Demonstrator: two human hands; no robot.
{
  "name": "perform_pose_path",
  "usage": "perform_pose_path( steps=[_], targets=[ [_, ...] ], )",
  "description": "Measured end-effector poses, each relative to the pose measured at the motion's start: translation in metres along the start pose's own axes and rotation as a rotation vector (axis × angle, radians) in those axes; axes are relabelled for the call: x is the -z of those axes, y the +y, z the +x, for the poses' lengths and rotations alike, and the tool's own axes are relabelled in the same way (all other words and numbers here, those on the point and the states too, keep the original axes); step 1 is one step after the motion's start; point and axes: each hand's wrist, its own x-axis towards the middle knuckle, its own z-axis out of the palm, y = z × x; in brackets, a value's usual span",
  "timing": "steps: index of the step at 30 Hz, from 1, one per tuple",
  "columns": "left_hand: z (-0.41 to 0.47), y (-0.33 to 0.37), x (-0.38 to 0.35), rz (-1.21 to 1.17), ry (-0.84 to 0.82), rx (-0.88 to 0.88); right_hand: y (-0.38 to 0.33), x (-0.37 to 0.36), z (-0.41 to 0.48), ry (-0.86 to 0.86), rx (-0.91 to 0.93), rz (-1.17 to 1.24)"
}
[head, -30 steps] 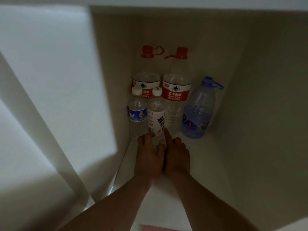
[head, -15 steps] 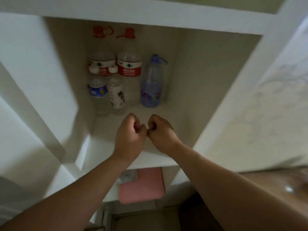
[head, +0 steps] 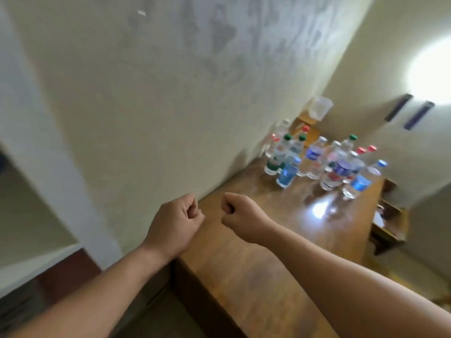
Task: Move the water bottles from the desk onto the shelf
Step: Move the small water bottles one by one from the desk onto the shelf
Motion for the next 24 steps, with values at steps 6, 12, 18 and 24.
perform_pose_path(
  steps=[6,12,18,24],
  targets=[
    [0.072,0.036,-0.136,0.093,-0.159,-0.042,0.145,0.079,-0.009,0.07,-0.22,0.011],
    [0.135,0.087,-0.295,0.16,-0.316,-0.047,0.292,0.164,-0.004,0.157,-0.378,0.06],
    [0.217,0.143,-0.462,0.145,-0.496,-0.17,0.437,0.254,0.027,0.397,-0.561,0.144],
    [0.274,0.191,-0.581,0.138,-0.544,-0.171,0.54,0.339,0.068,0.734,-0.714,0.14]
  ],
)
